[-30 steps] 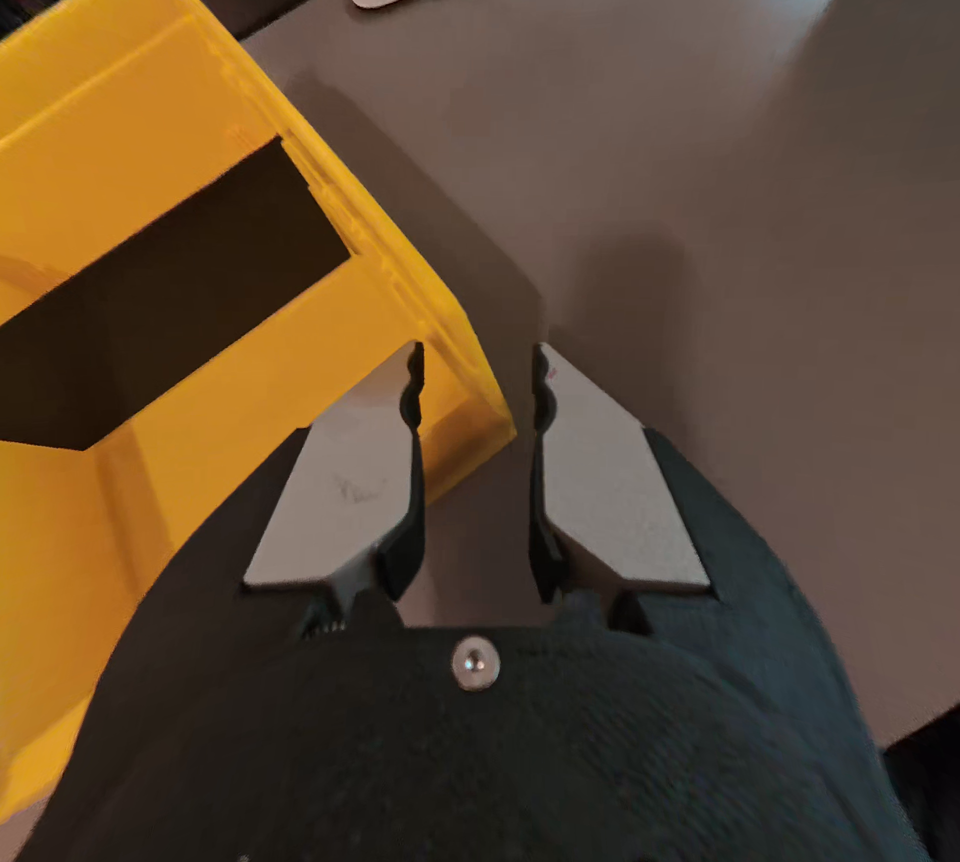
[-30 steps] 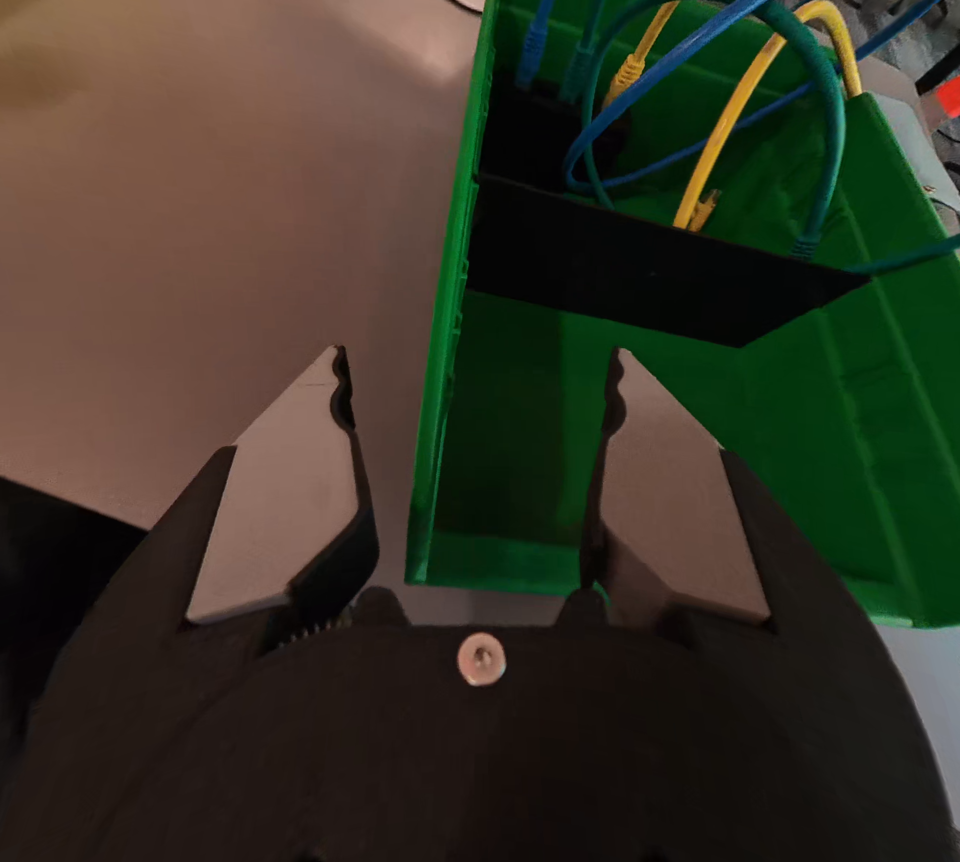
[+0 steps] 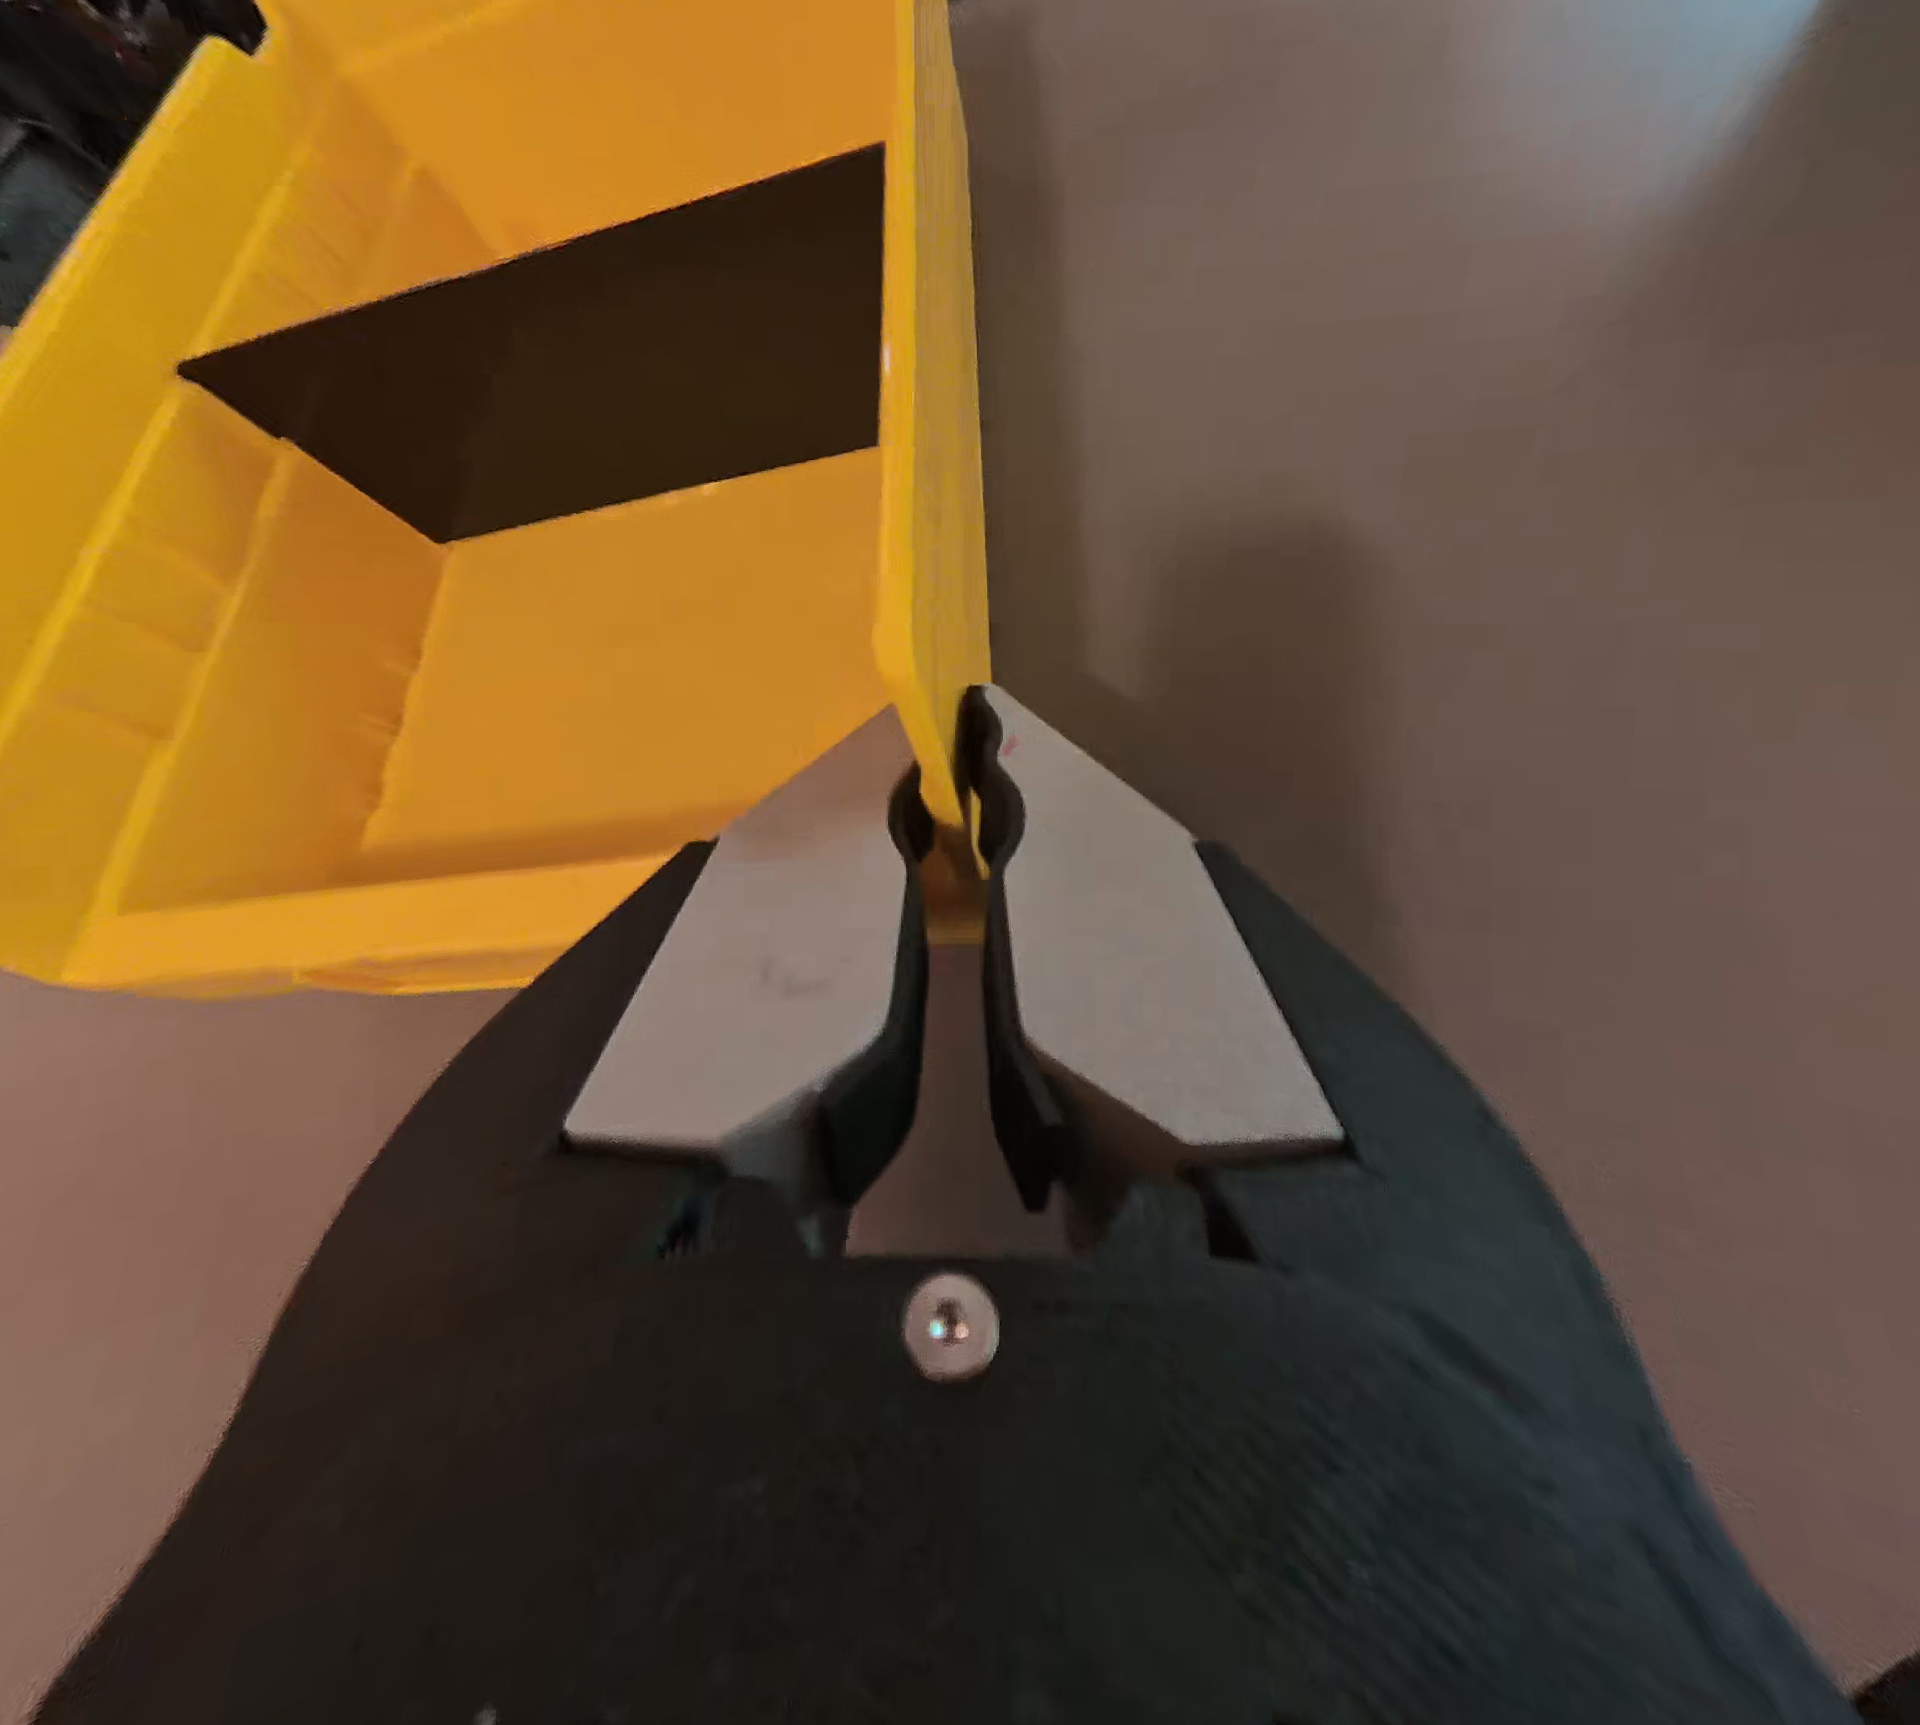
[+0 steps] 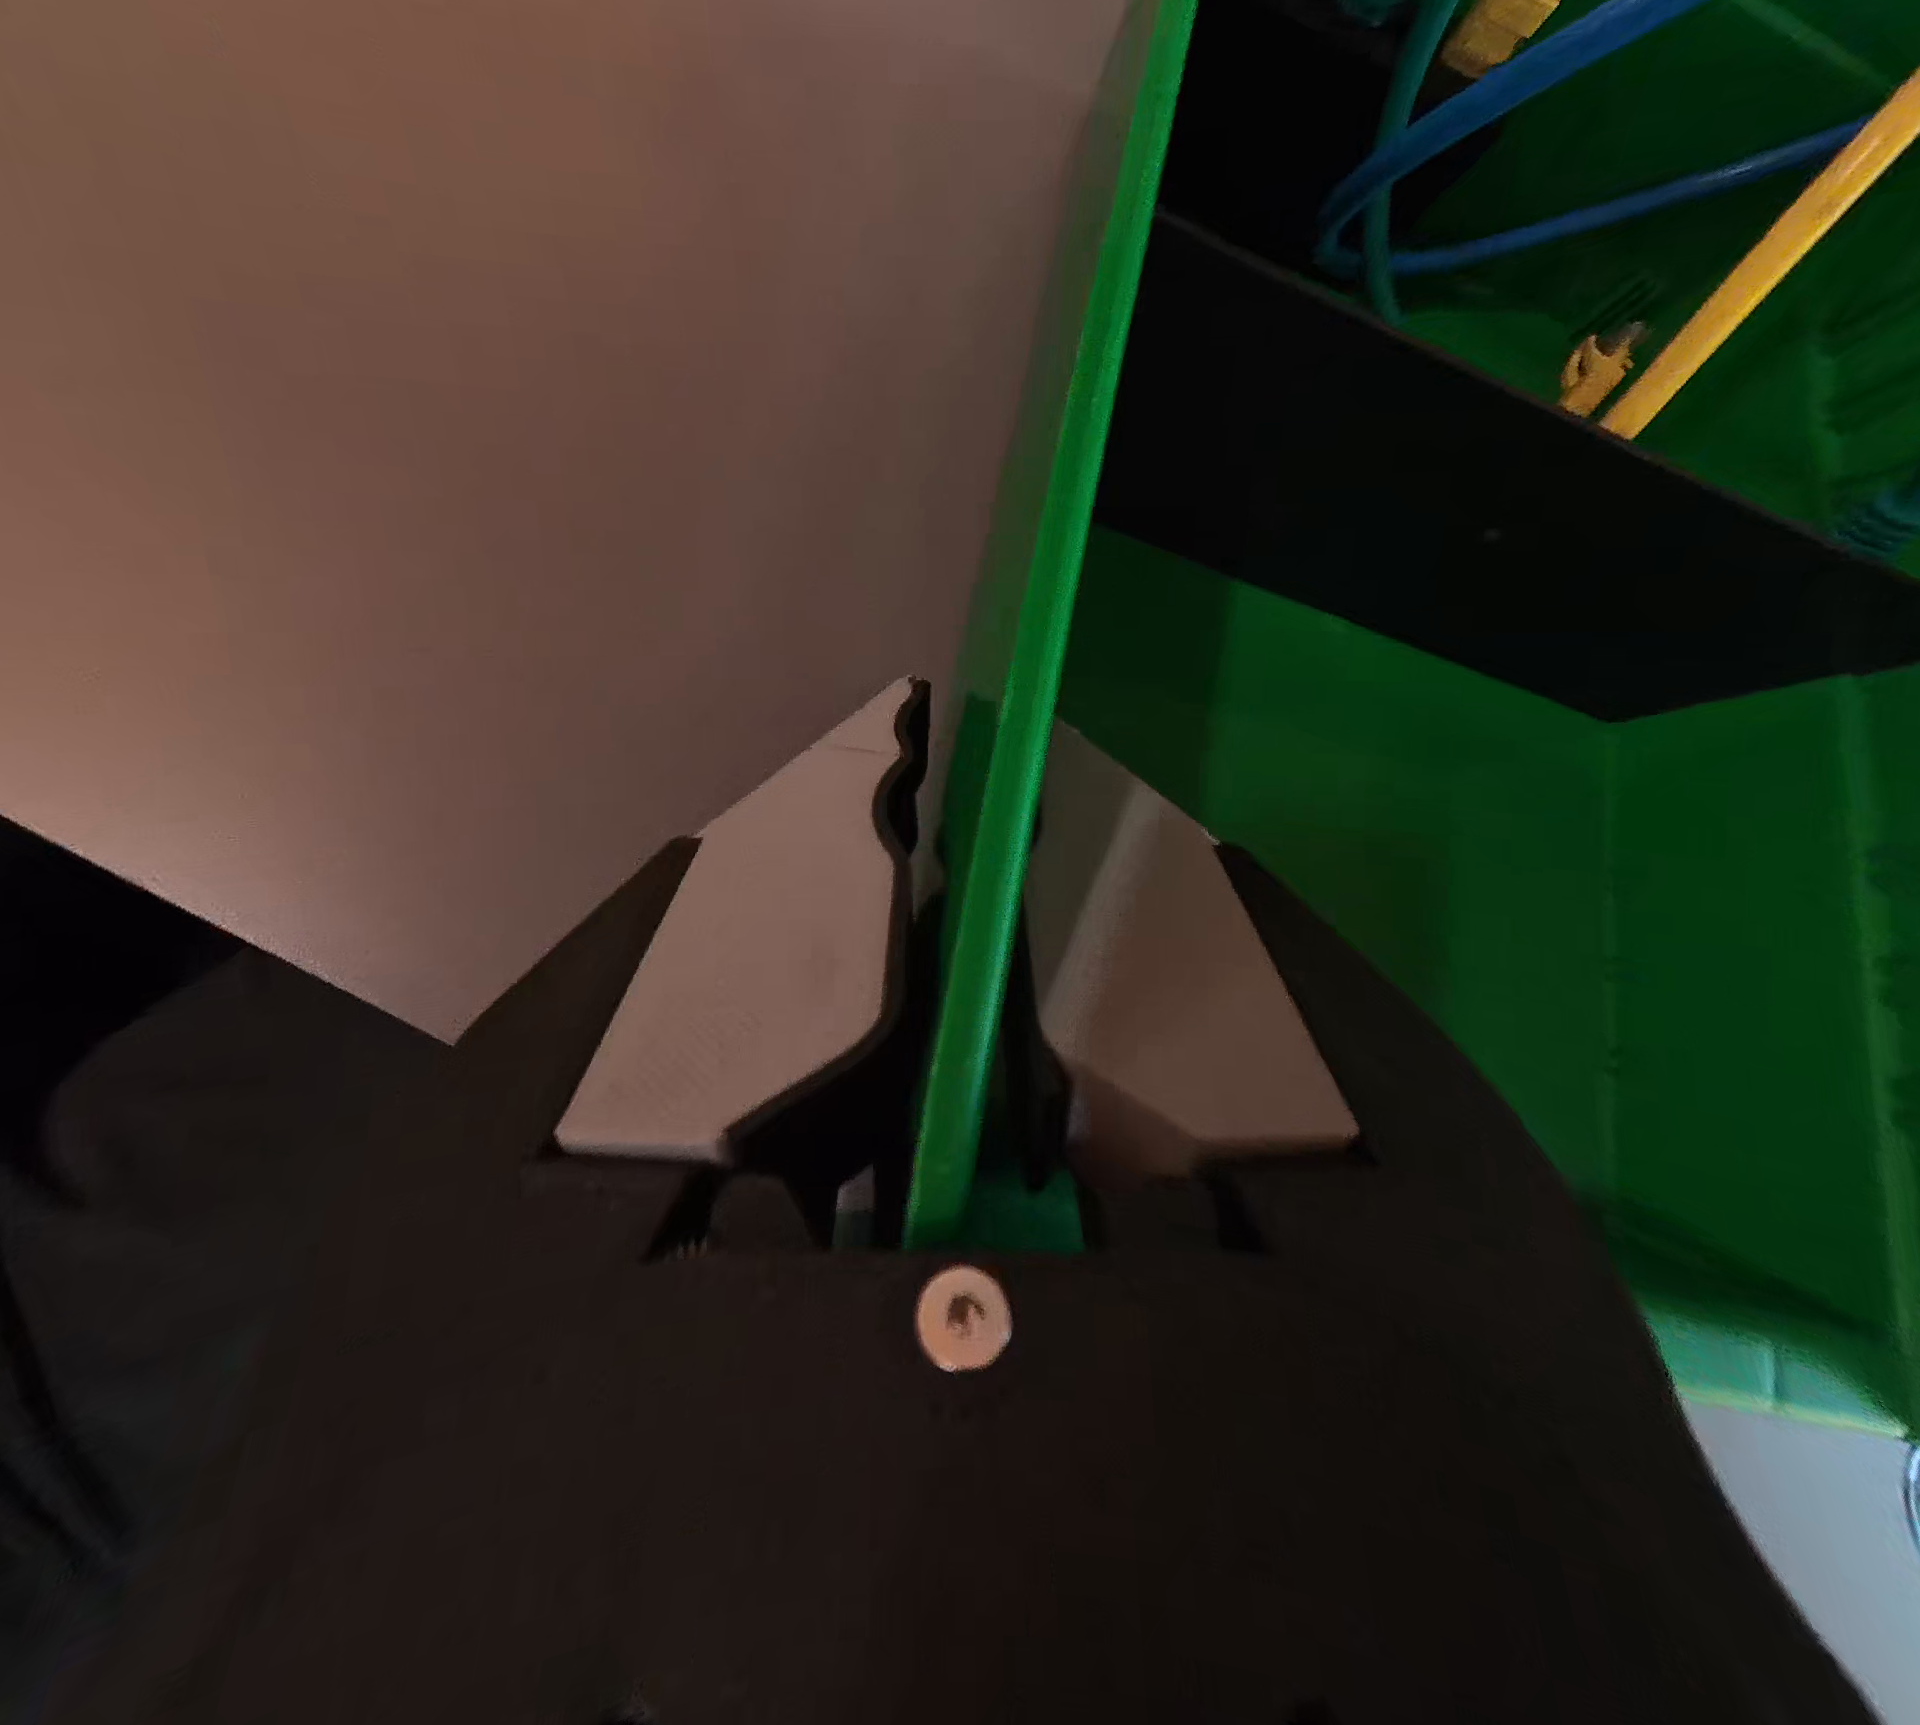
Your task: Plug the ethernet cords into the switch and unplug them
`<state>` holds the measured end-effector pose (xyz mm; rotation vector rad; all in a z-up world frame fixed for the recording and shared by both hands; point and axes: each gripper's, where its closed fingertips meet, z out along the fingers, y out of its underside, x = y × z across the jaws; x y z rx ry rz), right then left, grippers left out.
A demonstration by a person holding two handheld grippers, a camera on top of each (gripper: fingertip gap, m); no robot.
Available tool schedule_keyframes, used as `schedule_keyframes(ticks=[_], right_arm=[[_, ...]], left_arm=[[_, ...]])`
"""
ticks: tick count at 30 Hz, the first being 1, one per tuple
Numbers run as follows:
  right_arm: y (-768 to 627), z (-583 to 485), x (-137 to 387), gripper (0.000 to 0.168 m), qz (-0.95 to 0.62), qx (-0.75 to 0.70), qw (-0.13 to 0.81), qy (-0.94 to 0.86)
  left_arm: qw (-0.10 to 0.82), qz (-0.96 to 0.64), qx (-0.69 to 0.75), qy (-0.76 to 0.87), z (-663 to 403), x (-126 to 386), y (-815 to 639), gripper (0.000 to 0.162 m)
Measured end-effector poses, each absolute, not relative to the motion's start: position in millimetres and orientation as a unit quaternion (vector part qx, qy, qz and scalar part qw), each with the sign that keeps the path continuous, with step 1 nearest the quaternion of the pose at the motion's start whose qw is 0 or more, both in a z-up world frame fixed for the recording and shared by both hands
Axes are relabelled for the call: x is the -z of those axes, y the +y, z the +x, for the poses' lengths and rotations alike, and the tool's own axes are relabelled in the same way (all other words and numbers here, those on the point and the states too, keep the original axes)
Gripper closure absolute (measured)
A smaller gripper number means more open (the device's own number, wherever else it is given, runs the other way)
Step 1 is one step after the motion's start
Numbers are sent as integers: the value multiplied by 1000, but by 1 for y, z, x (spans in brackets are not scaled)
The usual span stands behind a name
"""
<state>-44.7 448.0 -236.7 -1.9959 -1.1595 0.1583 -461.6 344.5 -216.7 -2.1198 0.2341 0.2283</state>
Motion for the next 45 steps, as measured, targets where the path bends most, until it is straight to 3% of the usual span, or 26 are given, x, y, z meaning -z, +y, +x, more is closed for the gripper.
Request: schedule_keyframes(ticks=[9,17,21,23,25,29,37,42,45], right_arm=[[427,-80,221,164,-789,-95,422,-437],[366,-219,218,162,-769,-127,407,-476],[312,-326,215,140,-744,-212,375,-511],[278,-383,216,110,-732,-276,341,-521],[261,-426,213,117,-717,-275,350,-537],[226,-473,176,108,-682,-305,380,-545],[209,-385,132,112,-603,-371,395,-586],[277,-258,124,124,-625,-294,449,-567],[317,-185,113,122,-661,-288,464,-514]], left_arm=[[565,-812,-122,72,-472,149,310,161],[629,-753,-181,66,-472,63,255,161],[666,-715,-199,65,-465,23,223,160],[681,-694,-223,64,-467,7,207,160],[695,-672,-249,57,-475,-7,189,160],[708,-641,-296,26,-493,-26,156,160],[723,-621,-295,65,-461,-41,147,160],[724,-615,-251,185,-373,-36,178,159],[715,-617,-208,255,-304,-20,203,158]])
